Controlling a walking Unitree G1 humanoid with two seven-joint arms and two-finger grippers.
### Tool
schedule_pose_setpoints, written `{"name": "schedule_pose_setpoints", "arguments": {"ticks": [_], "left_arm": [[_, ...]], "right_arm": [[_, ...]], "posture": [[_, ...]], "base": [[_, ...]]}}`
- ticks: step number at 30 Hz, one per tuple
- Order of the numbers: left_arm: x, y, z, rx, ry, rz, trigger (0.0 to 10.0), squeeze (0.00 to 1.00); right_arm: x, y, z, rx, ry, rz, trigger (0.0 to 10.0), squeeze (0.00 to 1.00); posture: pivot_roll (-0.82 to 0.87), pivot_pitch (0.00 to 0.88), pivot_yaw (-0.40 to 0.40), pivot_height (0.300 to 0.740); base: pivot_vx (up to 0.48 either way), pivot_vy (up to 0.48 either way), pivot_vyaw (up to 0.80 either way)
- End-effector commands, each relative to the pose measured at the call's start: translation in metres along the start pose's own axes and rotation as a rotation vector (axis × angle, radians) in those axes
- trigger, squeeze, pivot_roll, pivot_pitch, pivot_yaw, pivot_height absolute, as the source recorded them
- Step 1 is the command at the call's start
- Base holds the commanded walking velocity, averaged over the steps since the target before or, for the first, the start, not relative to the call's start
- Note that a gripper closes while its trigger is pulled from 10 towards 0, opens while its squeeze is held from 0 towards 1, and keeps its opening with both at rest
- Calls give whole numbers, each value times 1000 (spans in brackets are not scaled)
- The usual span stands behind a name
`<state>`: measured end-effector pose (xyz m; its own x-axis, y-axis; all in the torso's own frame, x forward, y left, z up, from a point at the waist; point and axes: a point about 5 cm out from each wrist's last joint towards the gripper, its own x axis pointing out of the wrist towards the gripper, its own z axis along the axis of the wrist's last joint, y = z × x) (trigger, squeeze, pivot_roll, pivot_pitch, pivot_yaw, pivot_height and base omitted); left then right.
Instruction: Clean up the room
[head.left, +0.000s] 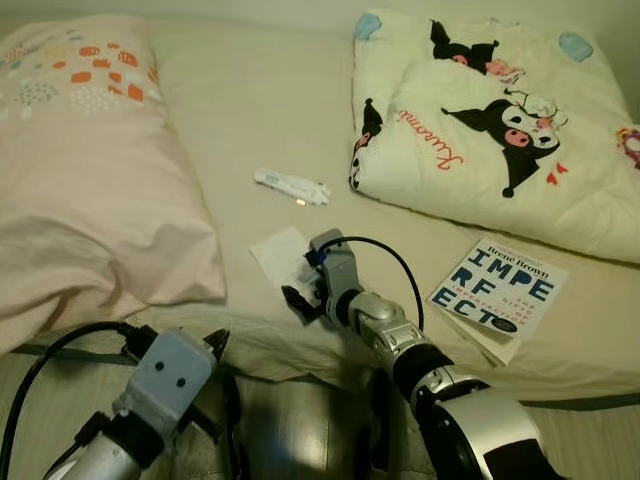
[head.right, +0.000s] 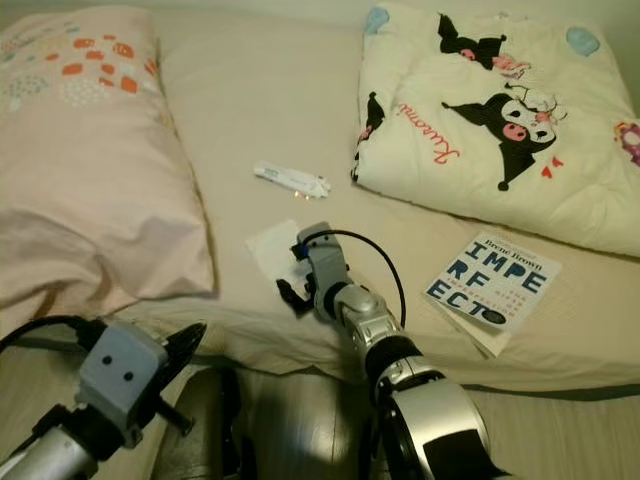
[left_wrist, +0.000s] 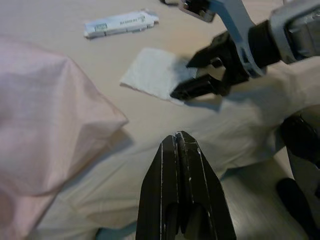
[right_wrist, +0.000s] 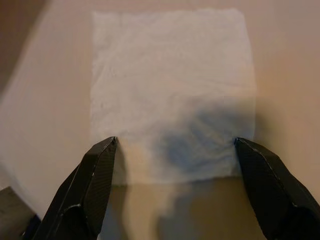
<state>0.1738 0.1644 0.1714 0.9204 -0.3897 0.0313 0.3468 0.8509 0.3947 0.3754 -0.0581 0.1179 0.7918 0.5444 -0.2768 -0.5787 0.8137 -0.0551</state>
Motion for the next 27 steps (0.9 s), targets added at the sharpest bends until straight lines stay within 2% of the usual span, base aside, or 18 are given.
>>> {"name": "schedule_pose_setpoints", "arguments": {"ticks": [1, 2, 3, 4, 5, 6, 19, 24, 27], "left_arm": [[-4, -2, 0, 0, 26, -17, 10000, 0], [-4, -2, 0, 0, 26, -17, 10000, 0], [-5, -2, 1, 1, 31, -18, 10000, 0], [-5, -2, 1, 1, 31, -18, 10000, 0], [-5, -2, 2, -1, 35, -19, 10000, 0], [-6, -4, 2, 1, 39, -24, 10000, 0], [-2, -6, 4, 2, 51, -47, 10000, 0], [3, -4, 2, -1, 41, -47, 10000, 0], [12, 0, -2, 3, 30, -45, 10000, 0]], "right_arm": [[0, 2, -8, 9, 25, -5, 10000, 0], [0, 2, -8, 9, 25, -5, 10000, 0], [0, 1, -7, 7, 21, -13, 8314, 0], [0, 1, -7, 7, 21, -13, 8314, 0], [-1, 0, -6, 11, 11, -22, 3725, 0], [-1, -1, -5, 18, 3, -26, 0, 0], [-1, -2, -4, 24, -10, -24, 0, 0], [-1, -6, 4, 44, -46, -41, 0, 0], [-1, -10, 14, 61, -93, -51, 0, 0]], "posture": [[312, 451, -40, 573], [312, 451, -40, 573], [312, 451, -40, 573], [312, 451, -40, 573], [312, 451, -41, 573], [312, 451, -41, 573], [306, 431, -35, 573], [277, 402, -33, 573], [247, 370, -32, 573]], "base": [[0, 0, 0], [0, 0, 0], [0, 0, 0], [0, 0, 0], [0, 0, 0], [0, 0, 0], [0, 0, 0], [0, 0, 0], [0, 0, 0]]}}
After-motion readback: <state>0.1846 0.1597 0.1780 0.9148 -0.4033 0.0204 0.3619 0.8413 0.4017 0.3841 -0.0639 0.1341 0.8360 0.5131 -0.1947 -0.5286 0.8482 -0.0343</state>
